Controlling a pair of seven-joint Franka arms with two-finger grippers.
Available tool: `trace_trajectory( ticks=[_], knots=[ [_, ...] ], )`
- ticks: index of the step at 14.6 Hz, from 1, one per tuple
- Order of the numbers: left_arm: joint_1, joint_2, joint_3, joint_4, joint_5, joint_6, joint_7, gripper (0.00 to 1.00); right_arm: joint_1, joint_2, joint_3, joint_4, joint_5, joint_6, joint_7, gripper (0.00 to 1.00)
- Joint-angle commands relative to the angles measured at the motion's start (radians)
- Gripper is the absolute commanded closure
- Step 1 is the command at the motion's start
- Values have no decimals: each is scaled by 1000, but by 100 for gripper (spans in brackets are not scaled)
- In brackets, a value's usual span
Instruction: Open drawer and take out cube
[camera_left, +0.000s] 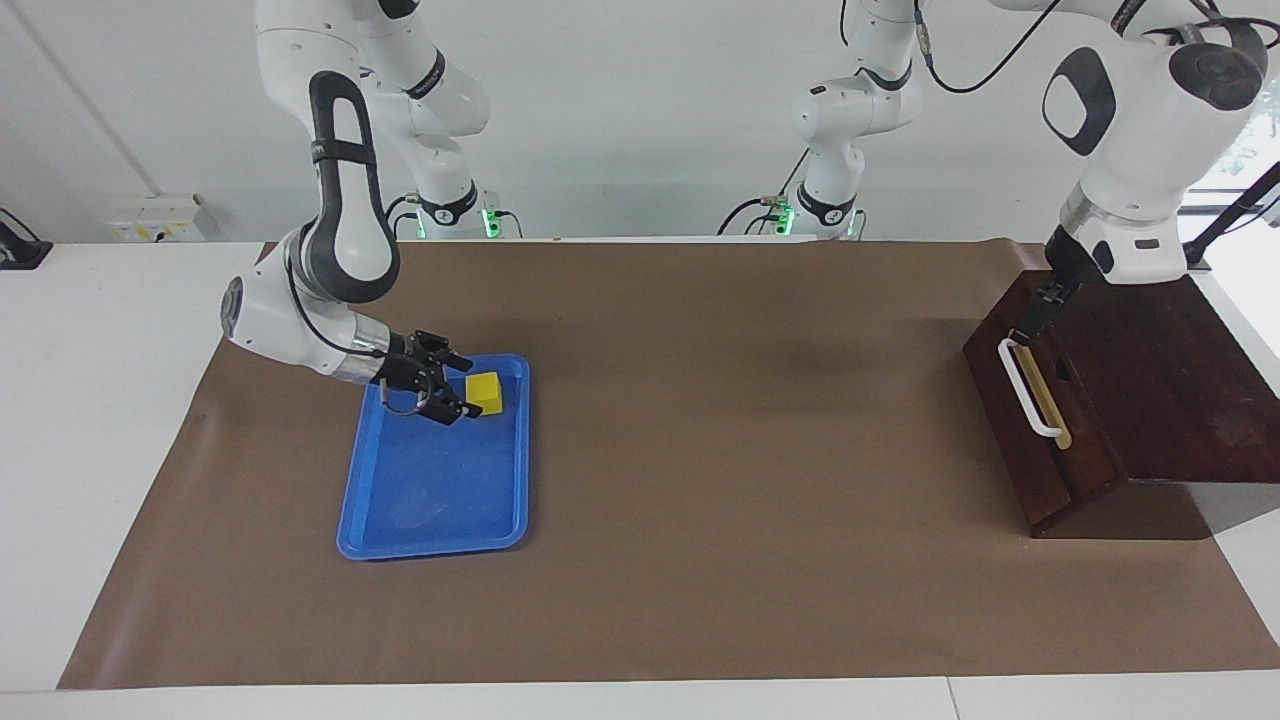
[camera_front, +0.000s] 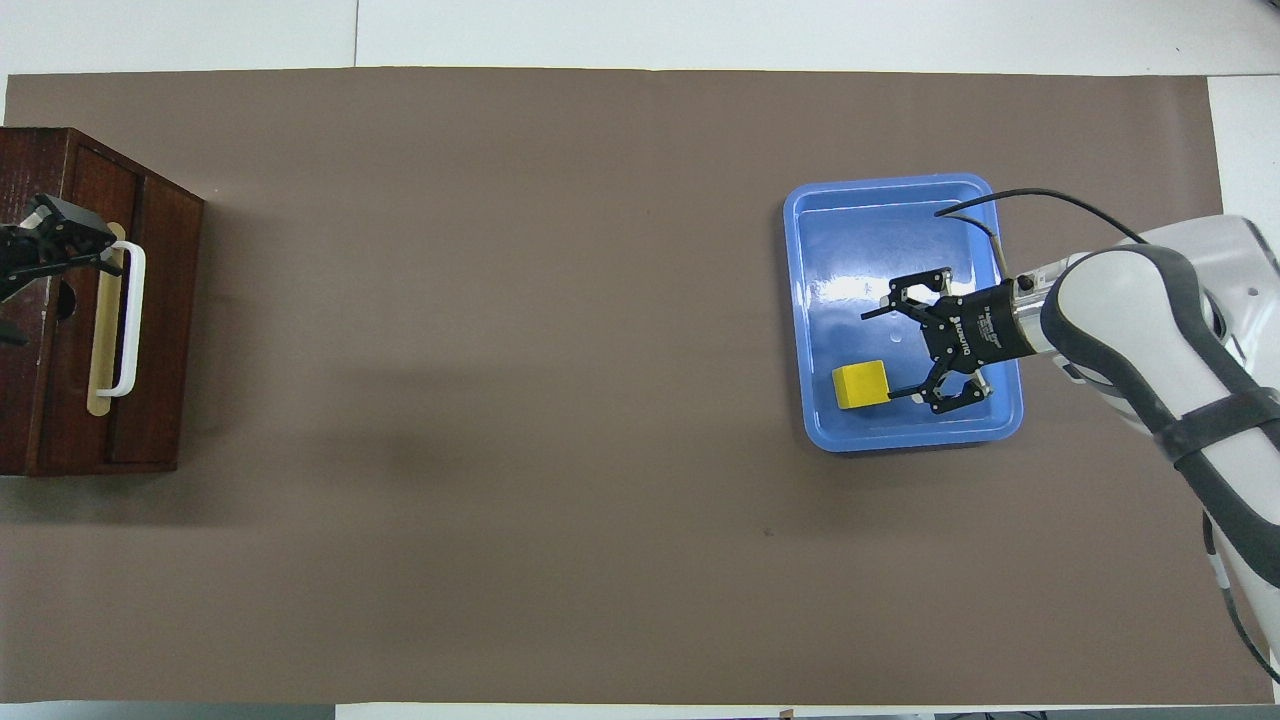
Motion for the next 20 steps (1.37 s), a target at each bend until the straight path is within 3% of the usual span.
trace_trajectory(
  ticks=[1, 4, 6, 8, 9, 11, 16, 20],
  knots=[
    [-27, 14, -12, 60, -29, -110, 162, 0, -1, -24, 12, 116, -122, -89, -1, 0],
    [-77, 9, 6, 51, -47, -149, 292, 0, -1, -24, 15, 274, -237, -244, -86, 0],
    [-124, 52, 70, 95, -111, -191, 342, 0, 2, -24, 15, 367, -335, -344, -217, 0],
    [-159, 47, 68, 95, -111, -204, 356, 0, 28, -40, 13, 411, -427, -387, -385, 0],
    [-162, 20, 68, 89, -115, -202, 371, 0, 48, -76, 15, 415, -546, -381, -565, 0],
    [-161, -37, 66, 31, -115, -196, 417, 0, 76, -118, 16, 417, -641, -360, -760, 0],
    [-138, -46, 45, 29, -113, -232, 419, 0, 62, -198, 18, 442, -702, -373, -996, 0],
    [-138, -49, 43, 42, -111, -233, 428, 0, 47, -218, 19, 426, -719, -448, -1016, 0]
  ],
)
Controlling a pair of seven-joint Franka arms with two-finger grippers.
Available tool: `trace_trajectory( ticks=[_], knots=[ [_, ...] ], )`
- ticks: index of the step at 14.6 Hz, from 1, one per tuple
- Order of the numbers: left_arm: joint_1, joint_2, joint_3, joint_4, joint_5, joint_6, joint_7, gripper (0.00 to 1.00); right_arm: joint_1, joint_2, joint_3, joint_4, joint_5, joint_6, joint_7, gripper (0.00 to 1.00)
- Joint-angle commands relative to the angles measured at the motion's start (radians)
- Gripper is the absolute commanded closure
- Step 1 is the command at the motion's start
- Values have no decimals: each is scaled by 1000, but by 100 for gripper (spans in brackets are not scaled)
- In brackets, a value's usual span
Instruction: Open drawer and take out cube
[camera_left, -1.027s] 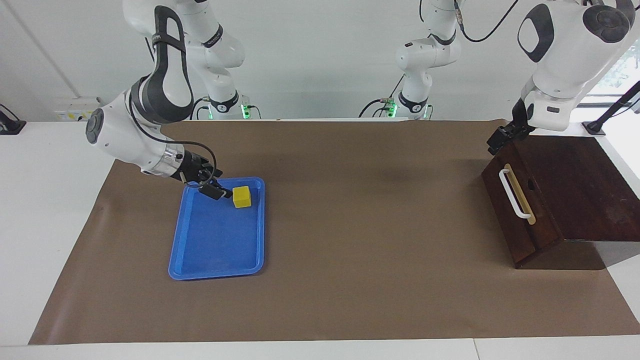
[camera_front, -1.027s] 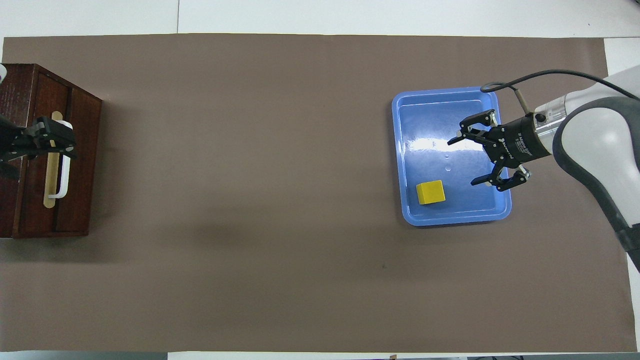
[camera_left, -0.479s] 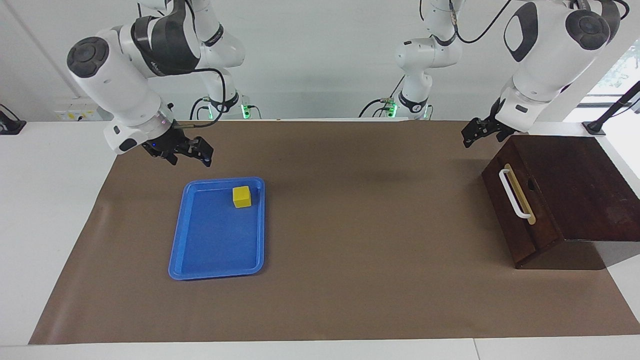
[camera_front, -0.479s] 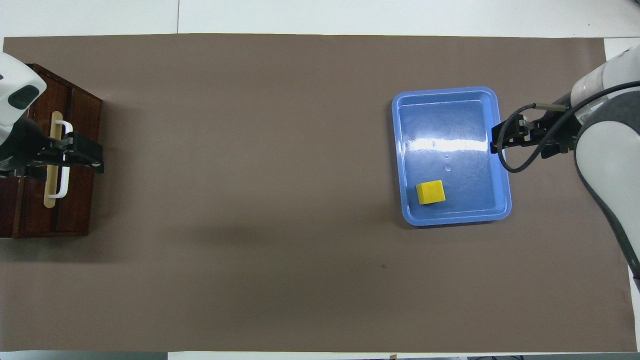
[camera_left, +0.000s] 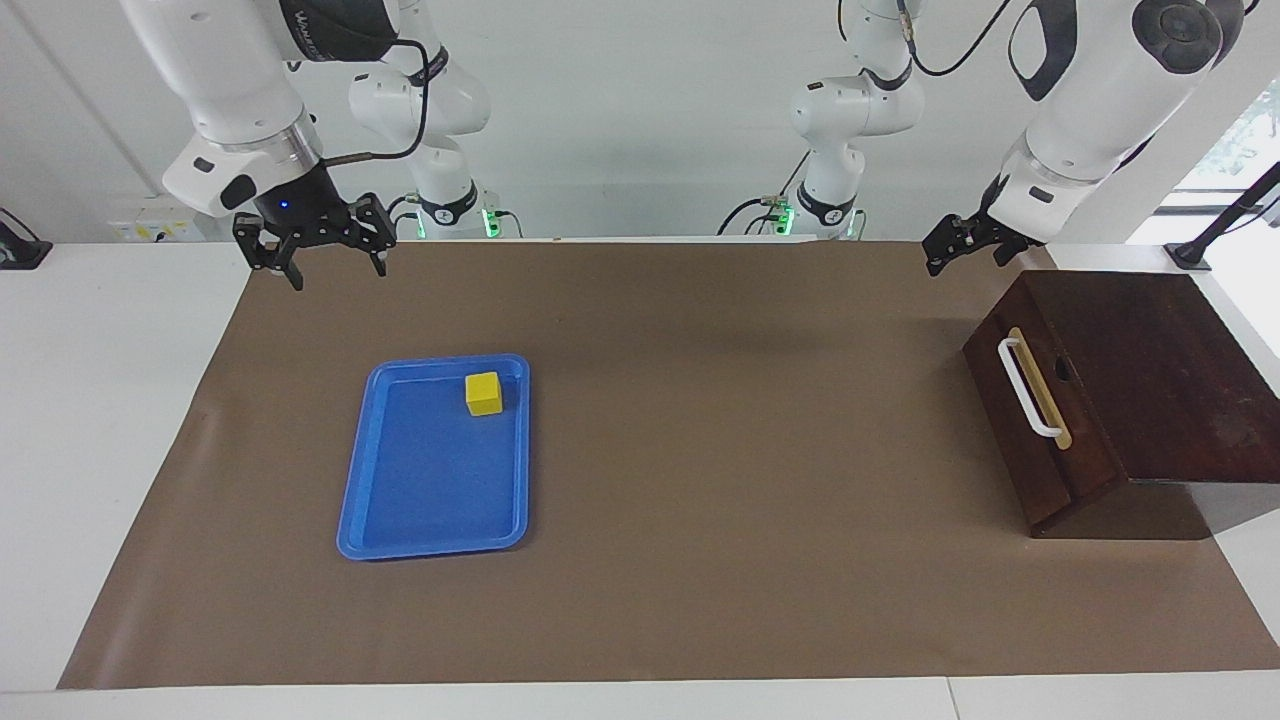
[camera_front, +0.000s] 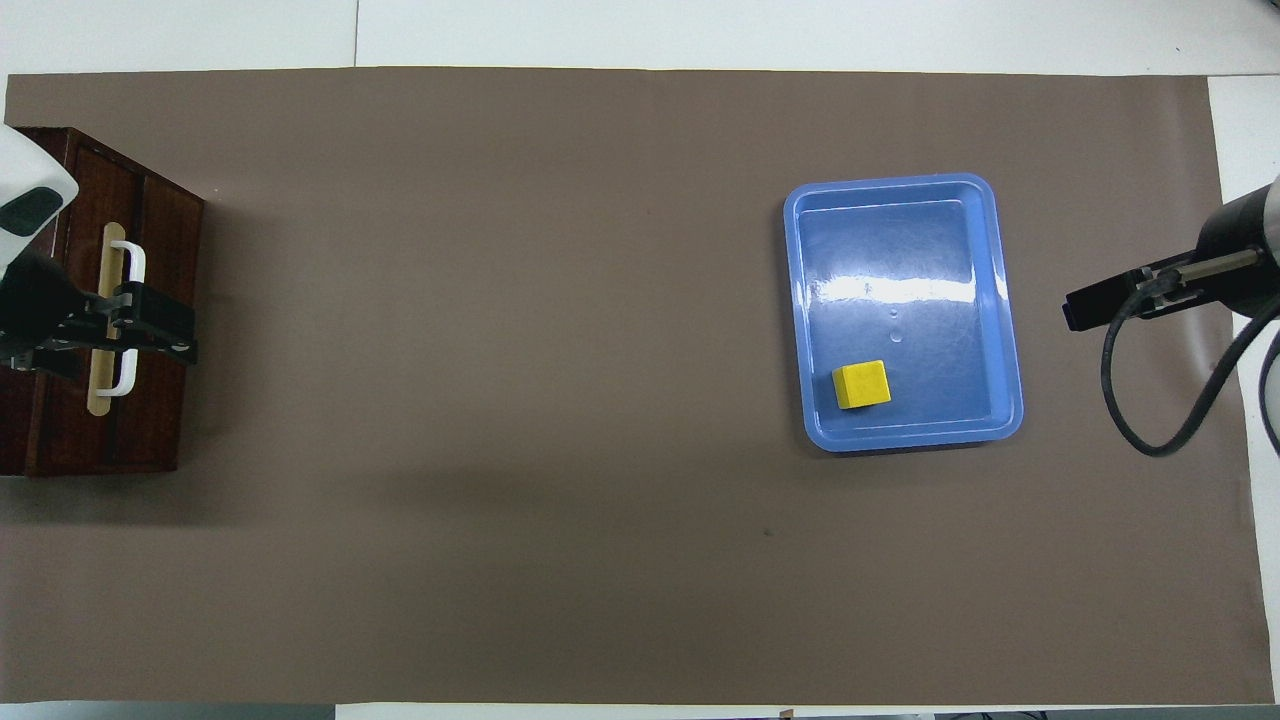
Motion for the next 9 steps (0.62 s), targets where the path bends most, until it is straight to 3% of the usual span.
trace_trajectory(
  ticks=[1, 9],
  knots=[
    [7, -16, -2, 2, -17, -11, 26, 0, -26, -6, 10, -28, -20, -23, -23, 0],
    [5, -33, 11, -50, -14, 10, 69, 0, -44, 7, 6, -48, -13, -20, -13, 0]
  ],
)
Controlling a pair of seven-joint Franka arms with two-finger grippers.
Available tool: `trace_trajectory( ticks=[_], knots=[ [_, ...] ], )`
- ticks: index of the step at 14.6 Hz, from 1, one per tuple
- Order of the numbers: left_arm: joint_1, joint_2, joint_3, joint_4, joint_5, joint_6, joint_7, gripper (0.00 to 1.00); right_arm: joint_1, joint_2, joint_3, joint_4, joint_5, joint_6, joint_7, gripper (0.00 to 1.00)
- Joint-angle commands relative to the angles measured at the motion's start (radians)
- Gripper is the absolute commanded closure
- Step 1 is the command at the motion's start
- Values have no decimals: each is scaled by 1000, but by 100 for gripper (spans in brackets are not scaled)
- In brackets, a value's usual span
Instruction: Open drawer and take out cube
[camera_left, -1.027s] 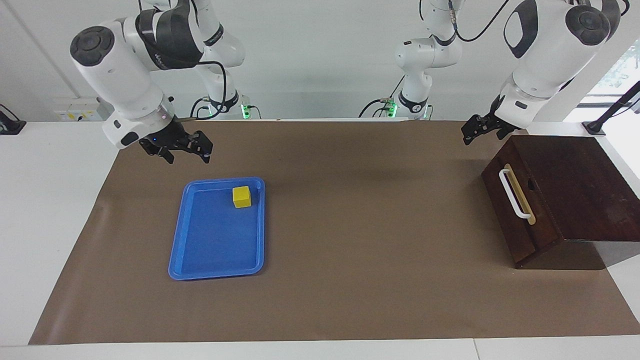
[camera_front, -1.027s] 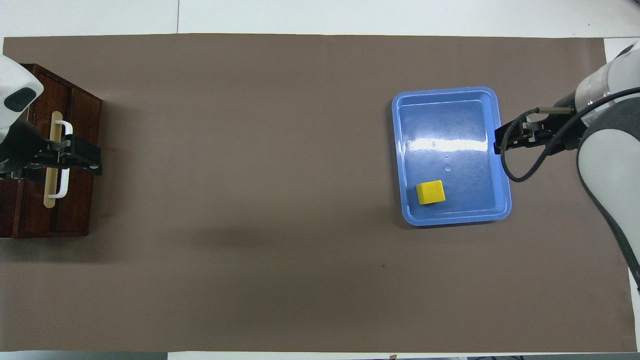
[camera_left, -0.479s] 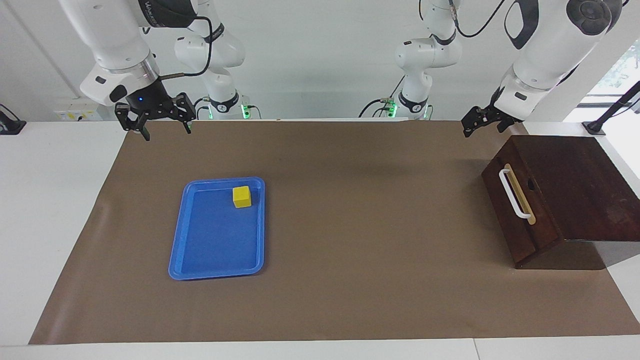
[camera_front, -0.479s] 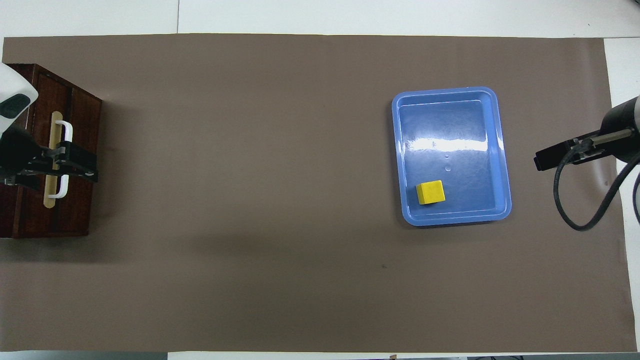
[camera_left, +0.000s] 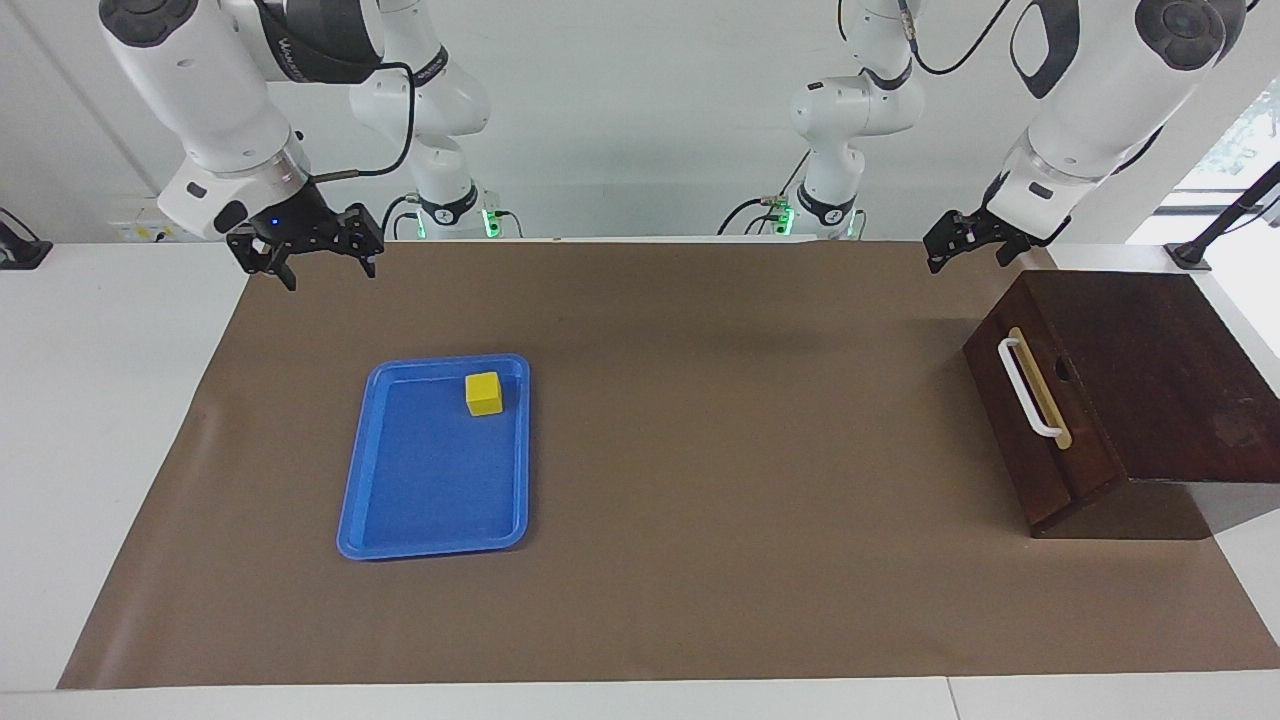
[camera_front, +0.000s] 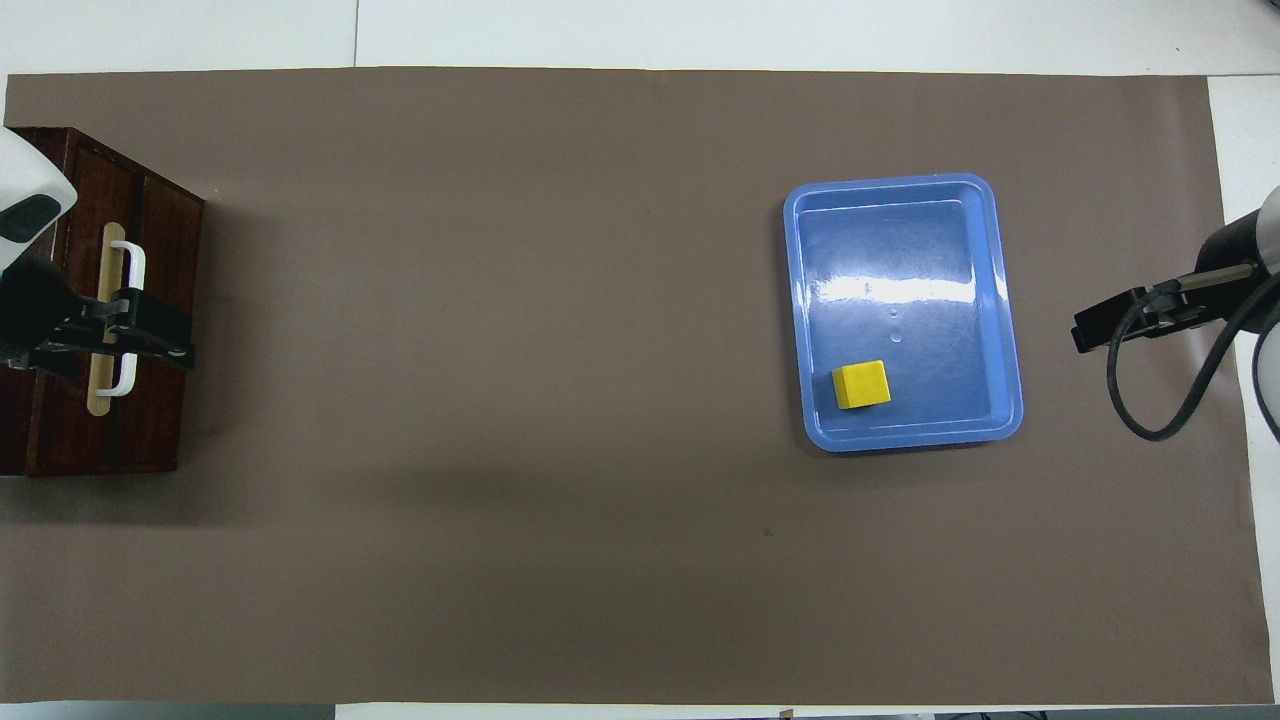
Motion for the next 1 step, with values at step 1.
trace_trajectory(
  ticks=[1],
  knots=[
    [1, -33, 7, -42, -15, 14, 15, 0, -13, -4, 9, -7, -10, 1, -8, 0]
  ],
)
